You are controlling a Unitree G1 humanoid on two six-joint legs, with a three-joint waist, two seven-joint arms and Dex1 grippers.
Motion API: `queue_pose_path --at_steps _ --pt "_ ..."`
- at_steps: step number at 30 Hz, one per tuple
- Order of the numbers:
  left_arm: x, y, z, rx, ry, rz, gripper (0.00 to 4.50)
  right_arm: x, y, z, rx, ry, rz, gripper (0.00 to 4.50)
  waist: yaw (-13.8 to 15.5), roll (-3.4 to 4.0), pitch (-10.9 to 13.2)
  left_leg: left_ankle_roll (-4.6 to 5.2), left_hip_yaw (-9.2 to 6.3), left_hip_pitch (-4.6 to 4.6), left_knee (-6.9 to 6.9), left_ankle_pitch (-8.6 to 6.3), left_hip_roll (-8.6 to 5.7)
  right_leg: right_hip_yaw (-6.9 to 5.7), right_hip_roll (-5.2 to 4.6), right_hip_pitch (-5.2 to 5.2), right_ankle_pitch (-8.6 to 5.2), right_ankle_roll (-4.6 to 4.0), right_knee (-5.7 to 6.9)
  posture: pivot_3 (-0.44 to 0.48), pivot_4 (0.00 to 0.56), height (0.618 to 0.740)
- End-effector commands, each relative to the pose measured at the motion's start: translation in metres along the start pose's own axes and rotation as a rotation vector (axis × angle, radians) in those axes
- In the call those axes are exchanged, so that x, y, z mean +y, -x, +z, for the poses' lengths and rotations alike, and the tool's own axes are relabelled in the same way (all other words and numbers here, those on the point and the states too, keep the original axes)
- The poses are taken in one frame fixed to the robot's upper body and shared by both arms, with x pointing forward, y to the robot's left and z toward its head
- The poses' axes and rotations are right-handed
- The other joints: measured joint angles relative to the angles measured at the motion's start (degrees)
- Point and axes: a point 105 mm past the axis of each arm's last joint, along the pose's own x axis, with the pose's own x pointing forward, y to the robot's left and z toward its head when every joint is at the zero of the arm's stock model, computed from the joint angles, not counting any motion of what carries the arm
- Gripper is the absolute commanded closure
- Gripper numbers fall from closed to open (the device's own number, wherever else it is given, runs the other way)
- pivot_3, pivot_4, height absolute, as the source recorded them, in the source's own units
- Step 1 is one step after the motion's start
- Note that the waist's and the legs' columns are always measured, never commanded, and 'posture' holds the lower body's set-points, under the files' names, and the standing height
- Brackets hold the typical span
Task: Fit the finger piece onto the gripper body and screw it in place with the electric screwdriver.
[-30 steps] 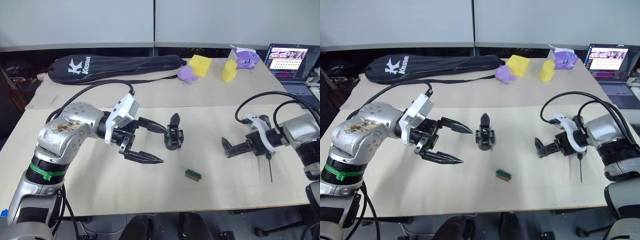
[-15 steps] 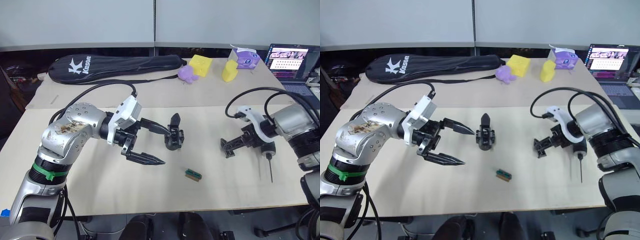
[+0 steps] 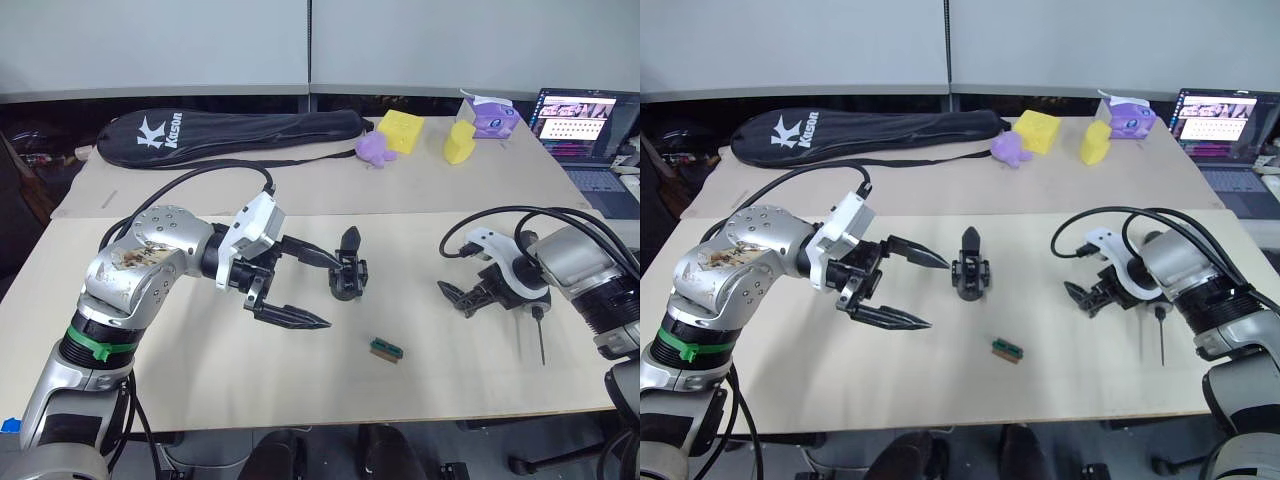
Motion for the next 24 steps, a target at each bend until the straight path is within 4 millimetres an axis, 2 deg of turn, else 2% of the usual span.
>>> queue_pose_path --at_steps 1,4,6,9,12,18,24 --pt "0.008 0.008 0.006 -0.038 0.027 0.076 0.00 -0.010 0.033 0.023 -0.110 0.198 -0.060 3.40 -0.1 0.01 0.0 0.00 0.00 0.00 0.00 0.00 0.01 0.00 0.00 -0.01 0.00 0.00 0.00 0.000 0.150 0.723" --pt "0.019 0.014 0.010 -0.089 0.068 0.170 0.00 -0.010 0.050 0.042 -0.229 0.265 -0.089 3.40 -0.2 0.01 0.0 0.00 0.00 0.00 0.00 0.00 0.02 0.01 0.01 -0.01 0.00 0.01 0.00 0.000 0.150 0.723" --pt "0.037 0.018 0.020 -0.180 0.132 0.304 0.00 -0.003 0.067 0.068 -0.391 0.302 -0.134 3.40 -0.1 0.00 0.0 0.00 -0.01 0.00 0.00 0.00 0.03 0.01 0.01 -0.01 0.00 0.01 0.02 0.000 0.150 0.723" --pt "0.058 0.018 0.029 -0.319 0.242 0.458 0.00 0.023 0.091 0.109 -0.659 0.487 -0.257 3.40 0.0 -0.01 0.0 -0.02 -0.05 -0.02 0.01 0.01 0.05 0.04 0.00 -0.02 0.01 0.02 0.07 0.000 0.150 0.723" --pt "0.076 0.011 0.028 -0.409 0.361 0.584 0.00 0.051 0.093 0.131 -0.838 0.552 -0.316 3.40 0.3 -0.04 0.0 -0.10 -0.15 0.01 0.00 0.05 0.06 0.03 0.01 -0.03 0.02 0.04 0.13 0.000 0.150 0.723" --pt "0.094 0.006 0.033 -0.551 0.478 0.697 0.00 0.106 0.098 0.155 -1.120 0.536 -0.297 3.40 0.5 -0.03 0.0 -0.20 -0.18 -0.02 0.02 0.11 -0.03 0.04 0.00 -0.09 0.03 0.04 0.20 0.000 0.150 0.723" --pt "0.106 0.008 0.041 -0.669 0.531 0.749 0.00 0.123 0.093 0.155 -1.174 0.507 -0.267 3.40 0.6 -0.03 0.0 -0.21 -0.24 0.05 0.03 0.12 -0.15 -0.06 0.00 0.04 0.03 0.04 0.18 0.000 0.150 0.723"
